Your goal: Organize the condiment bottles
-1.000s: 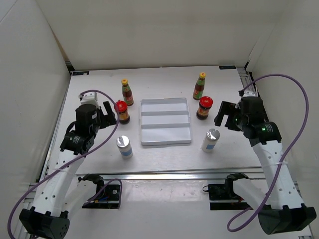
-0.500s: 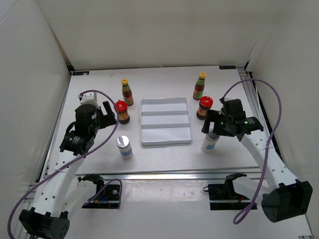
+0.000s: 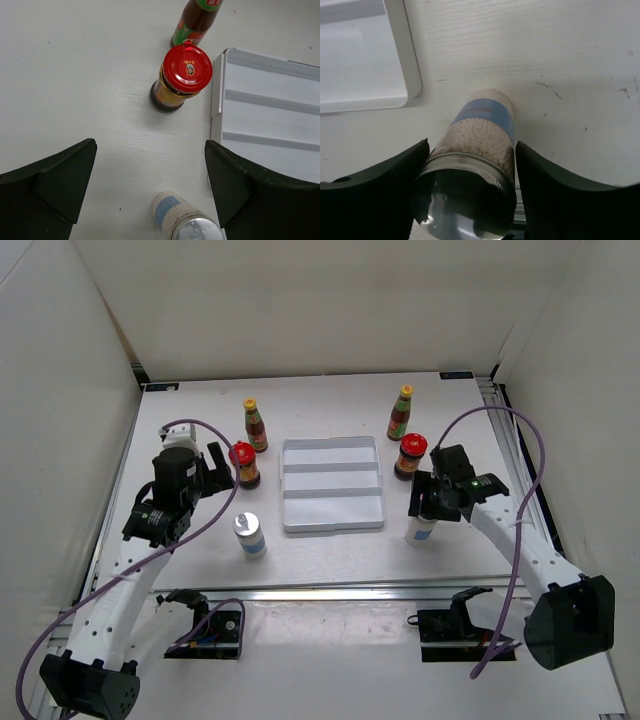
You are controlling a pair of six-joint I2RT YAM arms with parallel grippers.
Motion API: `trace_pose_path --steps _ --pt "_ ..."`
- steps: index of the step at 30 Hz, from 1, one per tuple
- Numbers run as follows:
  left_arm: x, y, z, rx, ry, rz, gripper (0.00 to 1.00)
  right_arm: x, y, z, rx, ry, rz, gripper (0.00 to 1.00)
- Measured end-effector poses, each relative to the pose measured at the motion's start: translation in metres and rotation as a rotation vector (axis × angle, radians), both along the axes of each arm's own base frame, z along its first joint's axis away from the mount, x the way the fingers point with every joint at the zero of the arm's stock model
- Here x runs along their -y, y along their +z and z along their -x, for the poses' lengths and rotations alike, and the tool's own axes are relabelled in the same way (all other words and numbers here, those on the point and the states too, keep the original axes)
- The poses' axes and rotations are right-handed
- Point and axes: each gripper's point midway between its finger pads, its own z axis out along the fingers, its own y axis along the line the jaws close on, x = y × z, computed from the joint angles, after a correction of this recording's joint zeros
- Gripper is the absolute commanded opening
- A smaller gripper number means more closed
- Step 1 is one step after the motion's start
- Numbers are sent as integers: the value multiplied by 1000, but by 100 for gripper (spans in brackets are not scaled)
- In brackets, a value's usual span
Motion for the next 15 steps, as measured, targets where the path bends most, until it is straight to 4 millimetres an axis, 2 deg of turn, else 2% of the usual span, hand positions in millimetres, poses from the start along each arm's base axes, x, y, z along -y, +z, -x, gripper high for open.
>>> trace_pose_path --steps 1,2,5,6,8,12,15 --pt "0 0 0 -1 3 -1 100 -1 0 0 0 2 1 62" --pt "-1 0 0 -1 4 -2 100 -1 -1 0 4 1 8 51" --pt "-2 -1 -1 -1 10 -5 100 -1 0 0 12 5 24 31" --pt "-2 -1 -1 -2 12 -6 100 -2 0 0 13 9 29 20" --pt "-3 -2 -1 -5 14 -9 100 -4 0 2 17 22 44 9" --pt "-3 -7 -2 -21 16 -14 100 -13 13 9 22 72 76 1" --pt "-2 -9 -3 -27 16 -16 100 -29 47 2 83 119 60 0"
